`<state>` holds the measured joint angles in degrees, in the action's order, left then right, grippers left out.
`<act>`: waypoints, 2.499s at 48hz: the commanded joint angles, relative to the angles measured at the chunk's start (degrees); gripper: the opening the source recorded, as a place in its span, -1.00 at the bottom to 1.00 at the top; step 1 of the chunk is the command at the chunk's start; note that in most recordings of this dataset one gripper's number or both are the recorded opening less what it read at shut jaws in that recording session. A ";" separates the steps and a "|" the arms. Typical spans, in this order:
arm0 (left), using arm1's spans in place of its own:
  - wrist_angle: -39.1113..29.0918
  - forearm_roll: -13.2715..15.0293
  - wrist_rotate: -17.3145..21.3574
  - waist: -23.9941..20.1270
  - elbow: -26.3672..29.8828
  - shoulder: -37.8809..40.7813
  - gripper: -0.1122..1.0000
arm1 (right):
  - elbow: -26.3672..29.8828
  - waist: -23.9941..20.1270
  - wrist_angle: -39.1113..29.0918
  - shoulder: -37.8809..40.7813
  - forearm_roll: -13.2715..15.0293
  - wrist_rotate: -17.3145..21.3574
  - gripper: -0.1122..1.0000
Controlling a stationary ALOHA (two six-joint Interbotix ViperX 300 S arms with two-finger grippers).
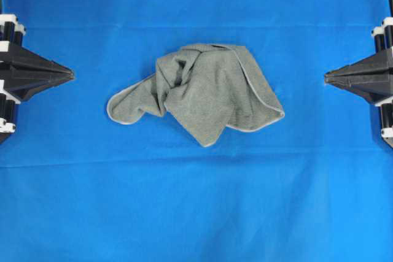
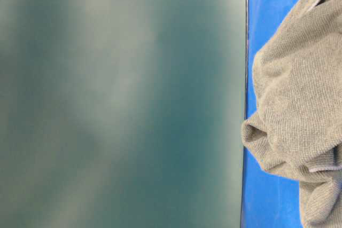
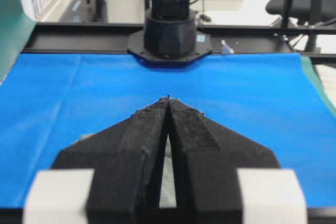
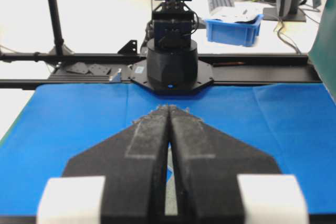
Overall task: Fold a large towel.
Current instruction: 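Move both grippers inward toward the left and right edges of the grey towel, then grasp the towel's left and right edges with both grippers, then lift the towel with both grippers and shake it out flat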
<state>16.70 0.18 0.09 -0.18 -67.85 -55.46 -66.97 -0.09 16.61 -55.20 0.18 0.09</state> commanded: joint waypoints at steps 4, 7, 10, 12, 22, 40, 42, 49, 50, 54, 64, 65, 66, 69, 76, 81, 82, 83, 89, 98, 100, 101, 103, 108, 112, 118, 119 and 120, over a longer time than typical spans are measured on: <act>-8.26 1.49 0.00 0.26 4.48 2.11 -0.80 | 2.02 0.97 -1.93 1.41 -0.53 0.88 -0.80; -11.78 1.58 -0.44 0.26 5.54 2.99 -0.80 | 3.25 1.05 -5.71 2.37 -0.44 1.58 -0.80; -14.77 1.67 -0.53 0.26 5.98 4.57 -0.80 | 4.39 1.05 -10.02 3.69 -0.44 2.46 -0.80; -15.82 1.85 -0.53 0.26 5.89 5.63 -0.80 | 5.10 1.05 -13.01 4.66 -0.53 3.16 -0.80; -18.02 2.37 -3.16 0.26 5.54 12.83 -0.80 | 5.89 1.05 -22.41 11.34 -0.53 9.76 -0.80; -14.68 2.29 -10.02 -1.58 0.97 26.37 0.10 | 7.73 1.49 -26.98 30.15 -0.44 16.35 -0.26; -14.59 2.11 -10.11 -1.67 0.79 28.04 0.35 | 8.00 1.93 -26.98 32.17 -0.44 16.61 -0.03; -13.89 2.02 -10.02 -1.85 1.76 35.86 0.70 | 8.35 4.48 -25.93 39.02 -0.44 16.88 0.40; -13.80 1.93 -10.02 -1.76 2.11 36.91 0.67 | 8.44 4.83 -25.66 39.81 -0.44 16.79 0.37; -12.83 1.67 -9.76 -1.14 3.52 41.13 0.62 | 9.05 5.45 -24.35 43.15 -0.35 16.79 0.33; -9.14 1.32 -6.06 -0.97 6.06 49.39 0.63 | 10.63 5.63 -22.59 48.08 -0.35 16.79 0.33; -9.05 1.32 -5.36 -0.97 6.33 49.92 0.63 | 10.72 5.80 -22.59 48.60 -0.35 16.79 0.33; -9.05 1.32 -4.66 -0.97 6.50 50.45 0.62 | 10.72 5.80 -22.59 48.96 -0.26 16.79 0.33; -9.23 1.32 -2.72 -1.32 7.12 51.77 0.61 | 10.90 5.98 -22.59 49.66 -0.35 16.79 0.31; -13.27 1.32 0.88 -1.58 8.17 52.47 0.32 | 11.34 6.15 -22.50 49.92 -0.26 16.70 -0.07; -15.56 1.32 2.20 -2.02 8.70 52.21 -0.21 | 11.51 6.15 -22.50 49.75 -0.18 16.70 -0.66; -15.82 1.41 2.46 -2.02 8.79 52.03 -0.32 | 11.60 6.15 -22.50 49.57 -0.18 16.70 -0.74; -16.17 1.41 2.64 -2.11 8.96 51.86 -0.41 | 11.60 6.15 -22.59 49.48 -0.18 16.70 -0.80; -18.81 1.41 2.99 -2.46 10.02 49.31 -0.78 | 12.04 6.15 -23.55 47.29 -0.18 16.79 -0.79; -28.74 1.32 3.08 -3.25 13.62 40.25 -0.78 | 14.33 5.98 -30.94 39.20 -0.18 16.61 -0.79; -31.46 1.32 2.99 -3.43 14.85 37.71 -0.78 | 15.12 5.98 -32.96 37.09 -0.18 16.35 -0.79; -32.78 1.32 2.99 -3.60 15.47 36.30 -0.78 | 15.47 5.89 -33.93 35.95 -0.18 16.35 -0.79; -35.16 1.32 2.99 -3.96 16.70 33.75 -0.78 | 16.61 5.89 -36.21 32.96 -0.09 16.17 -0.79; -39.99 1.05 2.99 -4.92 20.30 26.02 -0.78 | 19.25 5.80 -39.90 27.07 0.35 15.91 -0.79; -41.84 0.70 3.08 -6.06 23.03 20.83 -0.78 | 21.71 5.80 -42.01 21.53 1.67 15.82 -0.79; -42.98 0.26 5.80 -10.02 27.95 14.85 -0.78 | 25.93 6.24 -43.77 14.77 6.86 14.85 -0.79; -43.07 0.26 6.86 -10.90 28.65 14.41 -0.78 | 26.89 6.77 -44.38 13.45 9.05 14.85 -0.79; -43.07 0.18 8.09 -11.78 29.36 14.24 -0.78 | 27.69 7.21 -44.74 12.57 10.63 14.94 -0.79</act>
<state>-26.28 0.70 5.98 -9.32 -42.19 -39.38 -43.24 5.89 -27.25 -39.02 6.24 15.03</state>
